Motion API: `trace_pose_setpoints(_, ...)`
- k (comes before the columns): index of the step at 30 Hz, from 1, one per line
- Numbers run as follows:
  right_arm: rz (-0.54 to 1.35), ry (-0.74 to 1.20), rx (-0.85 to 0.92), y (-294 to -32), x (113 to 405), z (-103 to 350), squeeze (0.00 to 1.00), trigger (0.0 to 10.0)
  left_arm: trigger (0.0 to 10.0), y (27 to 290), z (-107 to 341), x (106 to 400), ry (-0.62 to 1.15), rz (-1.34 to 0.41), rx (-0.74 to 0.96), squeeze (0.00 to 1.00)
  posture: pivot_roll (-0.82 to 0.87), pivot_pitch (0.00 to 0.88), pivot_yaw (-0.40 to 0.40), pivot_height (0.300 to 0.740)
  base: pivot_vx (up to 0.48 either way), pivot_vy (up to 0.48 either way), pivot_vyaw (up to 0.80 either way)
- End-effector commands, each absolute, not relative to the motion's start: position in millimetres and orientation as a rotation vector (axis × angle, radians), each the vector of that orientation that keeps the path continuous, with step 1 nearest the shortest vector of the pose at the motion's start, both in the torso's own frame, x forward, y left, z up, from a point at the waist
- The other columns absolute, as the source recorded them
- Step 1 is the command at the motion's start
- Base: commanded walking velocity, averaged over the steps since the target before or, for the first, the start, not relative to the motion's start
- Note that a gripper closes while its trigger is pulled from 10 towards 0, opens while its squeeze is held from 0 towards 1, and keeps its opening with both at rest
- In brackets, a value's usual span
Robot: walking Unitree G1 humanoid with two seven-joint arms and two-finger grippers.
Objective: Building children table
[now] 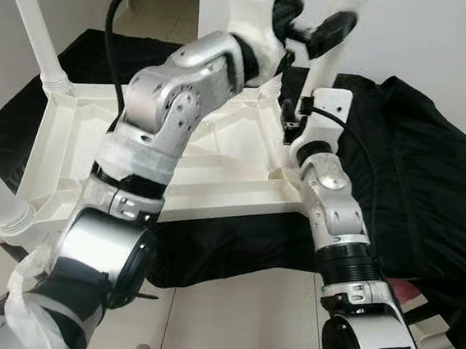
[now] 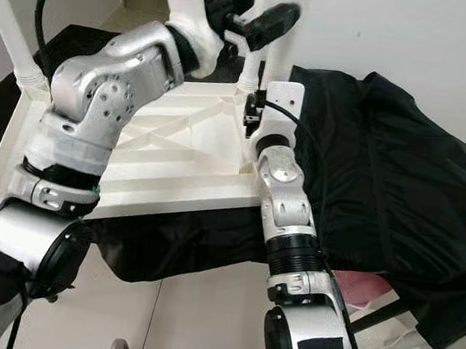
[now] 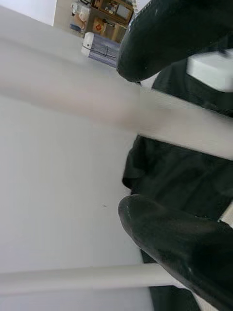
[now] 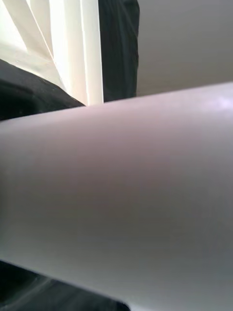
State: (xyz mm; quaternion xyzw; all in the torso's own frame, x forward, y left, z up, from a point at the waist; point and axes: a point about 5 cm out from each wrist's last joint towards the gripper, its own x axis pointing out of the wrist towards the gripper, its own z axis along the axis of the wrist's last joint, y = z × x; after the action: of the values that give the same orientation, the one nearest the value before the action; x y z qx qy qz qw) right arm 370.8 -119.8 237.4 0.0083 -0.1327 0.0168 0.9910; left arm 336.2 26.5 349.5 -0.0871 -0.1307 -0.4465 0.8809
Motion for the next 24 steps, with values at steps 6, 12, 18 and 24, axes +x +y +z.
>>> trace_pose_setpoints(6,-0.010,-0.240,0.023,-139,371,229,0.00,10.0,10.0,31,333,333,-0.248,-0.939,-0.140,0.00,0.01,0.055,-0.031,0.740,0.000,0.000,0.00)
trace_pose_setpoints(12,-0.032,-0.229,-0.033,-160,364,214,0.00,10.0,10.0,37,301,331,-0.190,-0.894,-0.099,0.00,0.00,0.059,-0.031,0.740,0.000,0.000,0.00)
trace_pose_setpoints(18,-0.037,-0.228,-0.039,-171,361,205,0.00,10.0,10.0,36,289,327,-0.182,-0.900,-0.096,0.00,0.00,0.064,-0.030,0.740,0.000,0.000,0.00)
trace_pose_setpoints(24,-0.036,-0.203,-0.046,-181,358,191,0.00,10.0,10.0,26,260,315,-0.152,-0.946,-0.010,0.00,0.00,0.074,-0.031,0.740,0.000,0.000,0.00)
